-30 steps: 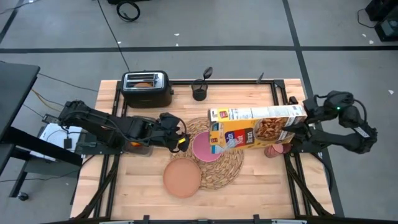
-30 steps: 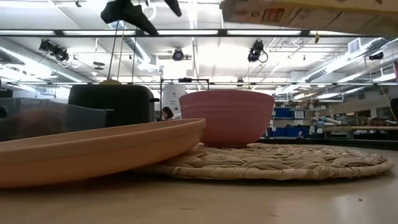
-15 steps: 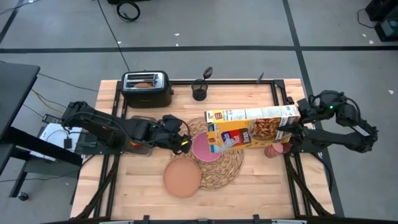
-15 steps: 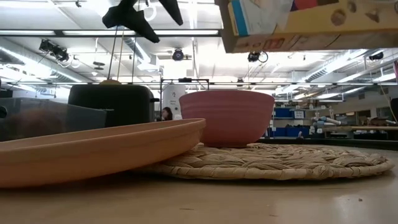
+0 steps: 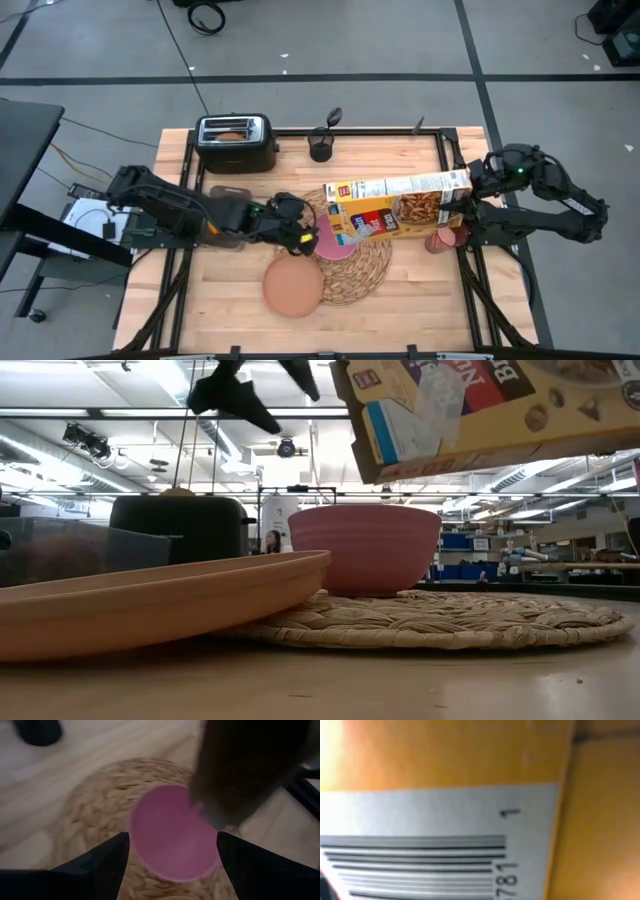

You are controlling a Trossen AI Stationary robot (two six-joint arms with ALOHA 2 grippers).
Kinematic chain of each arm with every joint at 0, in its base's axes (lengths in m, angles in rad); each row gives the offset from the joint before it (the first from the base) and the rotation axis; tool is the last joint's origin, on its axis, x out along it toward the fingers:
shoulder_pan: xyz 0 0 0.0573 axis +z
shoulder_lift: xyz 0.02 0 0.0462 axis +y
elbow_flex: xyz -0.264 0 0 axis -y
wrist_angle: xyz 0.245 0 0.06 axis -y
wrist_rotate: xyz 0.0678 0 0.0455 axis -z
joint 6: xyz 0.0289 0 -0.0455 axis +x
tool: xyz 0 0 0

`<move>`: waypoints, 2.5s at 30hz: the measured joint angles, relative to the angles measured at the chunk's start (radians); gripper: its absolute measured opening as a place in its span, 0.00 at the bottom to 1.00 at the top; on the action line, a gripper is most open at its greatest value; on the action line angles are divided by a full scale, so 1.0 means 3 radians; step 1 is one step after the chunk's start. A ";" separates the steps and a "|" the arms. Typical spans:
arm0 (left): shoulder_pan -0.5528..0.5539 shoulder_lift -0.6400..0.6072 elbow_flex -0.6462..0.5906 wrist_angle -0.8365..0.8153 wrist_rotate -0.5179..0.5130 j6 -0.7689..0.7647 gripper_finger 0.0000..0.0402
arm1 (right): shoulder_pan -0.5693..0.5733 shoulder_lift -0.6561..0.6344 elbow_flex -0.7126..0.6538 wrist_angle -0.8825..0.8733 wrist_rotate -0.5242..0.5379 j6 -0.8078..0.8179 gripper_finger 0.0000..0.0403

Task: Arrange a breakfast setting
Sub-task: Pour the cereal from the yellow cereal box into the pink bowl

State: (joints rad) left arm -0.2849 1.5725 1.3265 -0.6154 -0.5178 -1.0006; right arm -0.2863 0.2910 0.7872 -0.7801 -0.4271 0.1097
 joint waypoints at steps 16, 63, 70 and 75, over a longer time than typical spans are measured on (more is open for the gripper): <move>0.0008 0.0060 -0.0002 -0.0009 0.0110 0.0083 0.76 | -0.0001 0.0035 0.0000 0.0001 0.0015 -0.0080 0.64; 0.0214 0.0060 -0.0001 0.0328 0.0324 0.0240 0.76 | -0.0001 0.0187 0.0001 -0.0080 0.0086 -0.0539 0.63; 0.0214 0.0061 -0.0001 0.0311 0.0413 0.0235 0.76 | -0.0001 0.0188 0.0001 -0.0093 0.0076 -0.0638 0.63; 0.0214 0.0061 -0.0001 0.0311 0.0565 0.0233 0.76 | 0.0013 0.0186 0.0001 -0.0085 -0.0028 -0.0837 0.63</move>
State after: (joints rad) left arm -0.2207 1.5909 1.3262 -0.5220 -0.3484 -0.9306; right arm -0.2825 0.3470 0.7876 -0.8055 -0.4354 -0.1413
